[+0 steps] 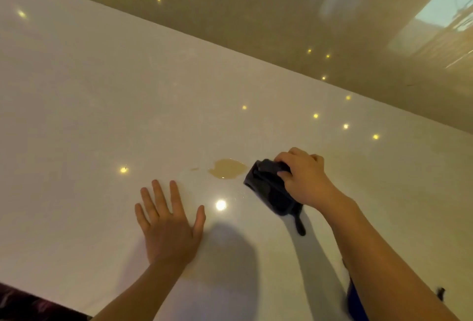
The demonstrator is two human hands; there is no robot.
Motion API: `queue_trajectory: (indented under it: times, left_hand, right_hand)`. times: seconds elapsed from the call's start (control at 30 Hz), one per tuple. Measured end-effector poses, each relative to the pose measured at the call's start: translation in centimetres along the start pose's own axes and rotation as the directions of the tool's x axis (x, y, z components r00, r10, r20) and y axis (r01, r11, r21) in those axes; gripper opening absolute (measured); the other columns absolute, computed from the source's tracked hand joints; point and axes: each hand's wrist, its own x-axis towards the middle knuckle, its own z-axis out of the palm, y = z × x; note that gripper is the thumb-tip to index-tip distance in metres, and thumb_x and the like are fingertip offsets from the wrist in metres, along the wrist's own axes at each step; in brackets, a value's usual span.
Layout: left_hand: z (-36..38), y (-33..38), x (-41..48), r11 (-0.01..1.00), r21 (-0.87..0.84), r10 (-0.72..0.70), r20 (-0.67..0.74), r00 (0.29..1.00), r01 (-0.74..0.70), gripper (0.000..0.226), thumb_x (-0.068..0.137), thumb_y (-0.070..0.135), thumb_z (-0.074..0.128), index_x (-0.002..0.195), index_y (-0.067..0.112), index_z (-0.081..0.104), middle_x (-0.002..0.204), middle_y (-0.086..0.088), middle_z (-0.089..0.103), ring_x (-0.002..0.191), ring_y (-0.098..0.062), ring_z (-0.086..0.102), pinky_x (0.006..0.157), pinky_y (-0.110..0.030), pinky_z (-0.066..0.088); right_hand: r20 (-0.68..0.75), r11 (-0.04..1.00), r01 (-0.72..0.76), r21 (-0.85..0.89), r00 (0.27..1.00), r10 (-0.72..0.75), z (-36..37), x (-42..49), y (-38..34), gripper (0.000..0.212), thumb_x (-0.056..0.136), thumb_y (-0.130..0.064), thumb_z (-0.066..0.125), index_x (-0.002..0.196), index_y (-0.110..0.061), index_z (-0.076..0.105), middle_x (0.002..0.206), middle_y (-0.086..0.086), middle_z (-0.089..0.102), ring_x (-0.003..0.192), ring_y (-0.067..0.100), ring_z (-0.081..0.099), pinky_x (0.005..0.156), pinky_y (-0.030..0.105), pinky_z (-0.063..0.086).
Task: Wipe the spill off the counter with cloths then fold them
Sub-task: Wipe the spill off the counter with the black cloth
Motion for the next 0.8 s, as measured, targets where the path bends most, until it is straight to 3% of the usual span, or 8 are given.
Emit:
queue_trajectory:
  times: [0.13,0.33,0.4,0.47,0.53,0.6,0.7,0.8]
  left_hand:
    - [-0.1,0.0,0.0,0.999,-0.037,0.016,-0.007,1.000,-0.017,0.086,0.092,0.067,0.022,0.155,0.010,0.022,0.161,-0.030,0.019,0.148,-0.051,0.012,0.118,-0.064,0.014]
    - [-0.2,0.0,-0.1,0.998,-0.059,0.024,-0.009,1.000,-0.024,0.086,0.092,0.068,0.025,0.157,0.012,0.018,0.164,-0.026,0.013,0.151,-0.047,0.004,0.120,-0.062,0.010]
    - [-0.2,-0.1,-0.1,0.999,-0.049,0.017,0.009,1.000,-0.017,0.086,0.092,0.068,0.026,0.157,0.013,0.017,0.165,-0.024,0.012,0.152,-0.047,0.003,0.120,-0.062,0.011]
    - [-0.2,0.0,-0.1,0.999,-0.043,0.003,0.023,1.000,-0.002,0.087,0.091,0.070,0.025,0.157,0.013,0.017,0.165,-0.024,0.012,0.151,-0.047,0.004,0.120,-0.062,0.010]
    - [-0.4,0.1,-0.1,0.999,-0.041,-0.008,0.031,0.999,0.009,0.088,0.090,0.071,0.022,0.157,0.014,0.016,0.165,-0.024,0.012,0.151,-0.047,0.004,0.119,-0.062,0.009]
    - [-0.4,0.2,-0.1,0.999,-0.044,-0.015,0.043,0.999,0.017,0.089,0.089,0.071,0.021,0.157,0.014,0.015,0.165,-0.023,0.010,0.152,-0.046,0.002,0.119,-0.062,0.009]
    - [-0.5,0.3,0.1,0.999,-0.044,-0.030,0.047,0.998,0.032,0.090,0.089,0.071,0.023,0.158,0.014,0.014,0.165,-0.024,0.010,0.152,-0.046,0.002,0.120,-0.063,0.012]
    - [-0.4,0.6,0.3,0.997,-0.052,-0.046,0.038,0.998,0.048,0.090,0.089,0.072,0.026,0.157,0.015,0.016,0.165,-0.023,0.012,0.152,-0.046,0.004,0.120,-0.062,0.011]
  right_hand:
    - [0.171,0.965,0.243,0.102,0.951,-0.257,-3.8,-5.3,-3.3,0.024,0.093,-0.009,0.058,0.109,-0.026,0.065,0.098,-0.005,0.051,0.087,0.018,0.054,0.079,0.034,0.048]
    - [0.272,0.940,0.339,0.026,0.903,-0.333,-3.6,-1.0,-8.0,0.026,0.098,-0.015,0.055,0.120,-0.027,0.064,0.111,0.000,0.053,0.104,0.024,0.055,0.090,0.044,0.050]
    - [0.197,0.935,0.351,-0.042,0.921,-0.336,-1.9,2.0,-9.3,0.035,0.096,-0.014,0.058,0.129,-0.026,0.061,0.121,0.004,0.056,0.114,0.029,0.053,0.098,0.048,0.046]
    - [0.019,0.937,0.332,-0.104,0.943,-0.332,0.3,4.3,-10.0,0.046,0.096,-0.016,0.058,0.141,-0.026,0.052,0.136,0.007,0.054,0.125,0.031,0.048,0.110,0.048,0.037]
    - [-0.065,0.961,0.257,-0.101,0.962,-0.265,2.8,5.2,-10.1,0.049,0.098,-0.027,0.054,0.147,-0.022,0.045,0.146,0.010,0.049,0.133,0.033,0.043,0.115,0.049,0.031]
    - [-0.036,0.973,0.188,-0.132,0.980,-0.194,5.9,4.4,-9.7,0.059,0.099,-0.047,0.041,0.152,-0.022,0.036,0.158,0.013,0.037,0.145,0.038,0.029,0.120,0.057,0.021]
    - [0.056,0.959,0.204,-0.198,0.979,-0.197,10.2,2.8,-8.7,0.075,0.095,-0.068,0.023,0.159,-0.029,0.016,0.169,0.013,0.011,0.153,0.044,0.002,0.119,0.069,0.003]
    - [-0.024,0.929,0.260,-0.264,0.961,-0.276,10.7,6.8,-8.0,0.076,0.093,-0.072,0.024,0.158,-0.033,0.018,0.168,0.013,0.018,0.152,0.045,0.006,0.117,0.072,0.008]
